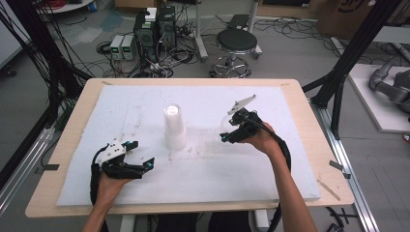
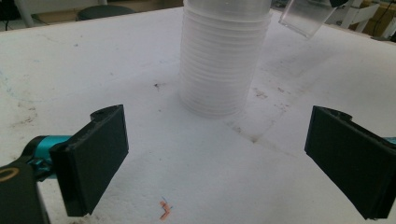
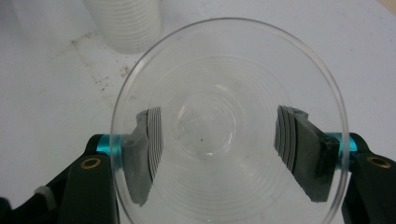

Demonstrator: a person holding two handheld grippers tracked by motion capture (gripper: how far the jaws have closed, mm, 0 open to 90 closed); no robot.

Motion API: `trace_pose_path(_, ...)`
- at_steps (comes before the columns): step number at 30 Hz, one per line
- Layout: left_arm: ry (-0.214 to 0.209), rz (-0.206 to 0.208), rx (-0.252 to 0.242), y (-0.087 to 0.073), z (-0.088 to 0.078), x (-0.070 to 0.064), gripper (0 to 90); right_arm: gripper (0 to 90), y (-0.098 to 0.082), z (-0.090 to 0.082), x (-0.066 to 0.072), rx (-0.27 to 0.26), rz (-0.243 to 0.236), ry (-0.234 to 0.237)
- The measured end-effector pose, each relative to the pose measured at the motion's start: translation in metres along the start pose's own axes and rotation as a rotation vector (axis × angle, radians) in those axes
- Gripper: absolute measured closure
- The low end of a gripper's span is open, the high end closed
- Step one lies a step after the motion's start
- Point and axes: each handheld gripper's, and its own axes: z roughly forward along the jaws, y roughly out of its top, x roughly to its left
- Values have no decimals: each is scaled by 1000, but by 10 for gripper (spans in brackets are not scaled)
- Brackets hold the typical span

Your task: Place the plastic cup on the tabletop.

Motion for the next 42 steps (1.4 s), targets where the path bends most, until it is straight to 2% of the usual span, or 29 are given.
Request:
trace_pose_path(8, -2, -14, -1, 0, 0, 1, 62, 334, 6, 11, 0, 42, -5, -9)
trace_pose_path(11, -1, -15, 0, 0, 0, 1, 62, 334, 11, 22, 0, 84, -10, -13)
trace_pose_path(14, -1, -12, 1, 0, 0, 1, 62, 334, 13, 29, -1, 105, -14, -18)
trace_pose_path(17, -3, -9, 2, 0, 0, 1, 62, 334, 17, 43, 2, 154, -24, -15)
trace_pose_path(20, -5, -18, 2, 0, 0, 1, 62, 332, 18, 48, 4, 173, -32, -12)
trace_pose_path(31, -6, -21, 2, 0, 1, 2, 62, 330, 22, 56, 4, 157, -29, -11)
trace_pose_path(34, -5, -21, 4, 0, 1, 2, 62, 276, 21, 57, 3, 159, -32, -12)
trace_pose_path(36, -6, -23, 3, 0, 1, 2, 62, 139, 19, 61, 3, 172, -38, -30)
trace_pose_path(42, -7, -28, 1, 0, 0, 3, 62, 137, 16, 60, 3, 152, -31, -30)
